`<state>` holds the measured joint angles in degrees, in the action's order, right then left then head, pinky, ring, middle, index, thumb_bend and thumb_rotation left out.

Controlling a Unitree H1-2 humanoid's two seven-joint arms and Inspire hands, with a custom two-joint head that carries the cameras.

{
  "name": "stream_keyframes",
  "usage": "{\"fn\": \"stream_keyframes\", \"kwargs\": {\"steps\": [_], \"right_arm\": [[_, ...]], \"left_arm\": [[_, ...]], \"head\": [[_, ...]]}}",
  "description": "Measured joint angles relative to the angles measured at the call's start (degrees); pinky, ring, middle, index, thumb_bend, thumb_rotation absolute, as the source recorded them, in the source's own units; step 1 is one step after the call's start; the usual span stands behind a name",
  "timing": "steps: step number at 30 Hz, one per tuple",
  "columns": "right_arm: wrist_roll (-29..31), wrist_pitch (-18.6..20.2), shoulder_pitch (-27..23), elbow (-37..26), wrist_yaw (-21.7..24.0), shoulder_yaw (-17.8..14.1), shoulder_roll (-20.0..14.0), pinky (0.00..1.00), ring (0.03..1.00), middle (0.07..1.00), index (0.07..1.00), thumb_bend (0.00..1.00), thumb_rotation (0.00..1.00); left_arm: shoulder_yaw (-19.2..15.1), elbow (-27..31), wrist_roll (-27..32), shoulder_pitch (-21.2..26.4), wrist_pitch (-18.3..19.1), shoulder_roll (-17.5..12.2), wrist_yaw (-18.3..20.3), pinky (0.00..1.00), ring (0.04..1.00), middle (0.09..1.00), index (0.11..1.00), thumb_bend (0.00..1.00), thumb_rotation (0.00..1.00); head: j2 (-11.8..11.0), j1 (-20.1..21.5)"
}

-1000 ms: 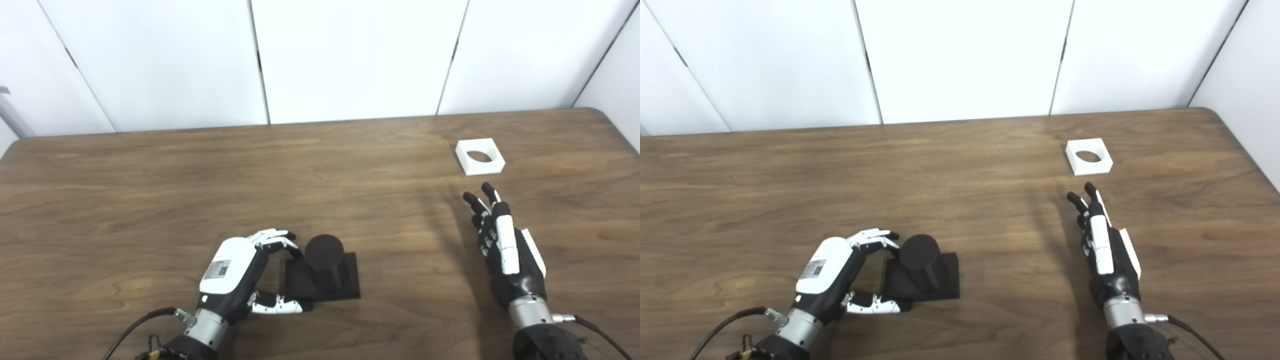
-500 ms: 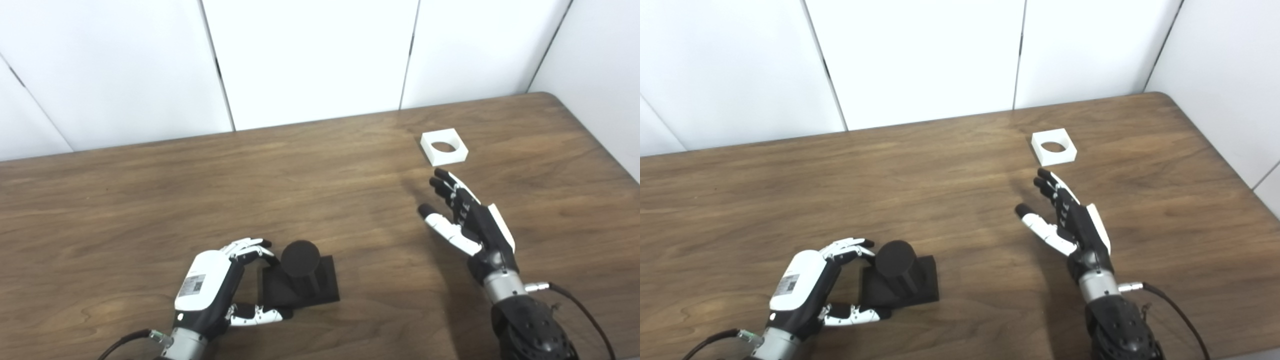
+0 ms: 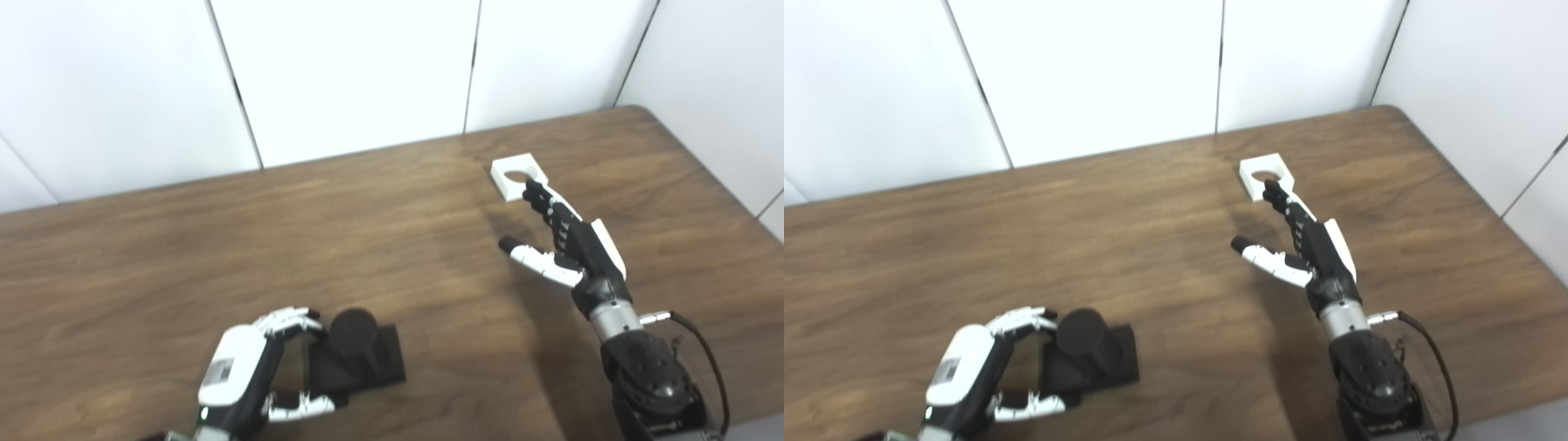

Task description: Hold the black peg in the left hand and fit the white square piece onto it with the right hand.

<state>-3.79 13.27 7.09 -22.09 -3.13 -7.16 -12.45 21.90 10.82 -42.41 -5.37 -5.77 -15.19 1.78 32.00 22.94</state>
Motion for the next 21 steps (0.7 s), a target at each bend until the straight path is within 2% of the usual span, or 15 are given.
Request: {"fn": "stream_keyframes", "kwargs": {"steps": [4,10,13,16,17,21], "right_arm": [[-0.9,0.0,-2.7,0.0,1.0,-0.7,-2.5,0.95,0.919,0.896,0.902,0.73,0.33],[-1.2,0.5,-6.3,0.0,2.6,-1.6,-4.7,0.90,0.917,0.901,0.896,0.79,0.26],[-2.5,2.5,-8.6,0.0,3.4,-1.7,-6.8,0.93,0.926,0.911,0.902,0.80,0.22],[-6.0,5.4,-11.8,0.0,5.0,-1.1,-10.2,0.89,0.922,0.920,0.907,0.79,0.20],[-7.2,6.0,-12.9,0.0,5.6,-0.7,-11.4,0.90,0.931,0.929,0.908,0.79,0.21],[-12.8,8.2,-17.3,0.0,9.4,2.4,-17.7,0.89,0.930,0.925,0.904,0.81,0.23]], "left_arm": [[0.0,-0.6,0.0,-0.1,-0.8,0.0,-1.0,0.80,0.821,0.779,0.488,0.51,0.04],[0.2,-0.9,-0.6,-0.3,-1.1,0.2,-1.1,0.82,0.829,0.782,0.489,0.51,0.04],[0.2,-0.9,-0.8,-0.4,-1.1,0.4,-1.1,0.81,0.822,0.781,0.489,0.51,0.05],[0.2,-0.7,-1.0,-0.5,-0.8,0.4,-1.0,0.82,0.831,0.786,0.489,0.51,0.05],[0.2,-0.6,-1.0,-0.6,-0.7,0.4,-1.0,0.82,0.831,0.785,0.489,0.51,0.05],[0.3,-0.4,-1.0,-0.8,-0.5,0.7,-1.0,0.82,0.833,0.785,0.489,0.51,0.04]], "head": [[-0.7,-0.5],[-1.6,-0.9],[-1.3,-1.3],[-1.1,-1.6],[-1.0,-1.7],[-0.7,-1.8]]}}
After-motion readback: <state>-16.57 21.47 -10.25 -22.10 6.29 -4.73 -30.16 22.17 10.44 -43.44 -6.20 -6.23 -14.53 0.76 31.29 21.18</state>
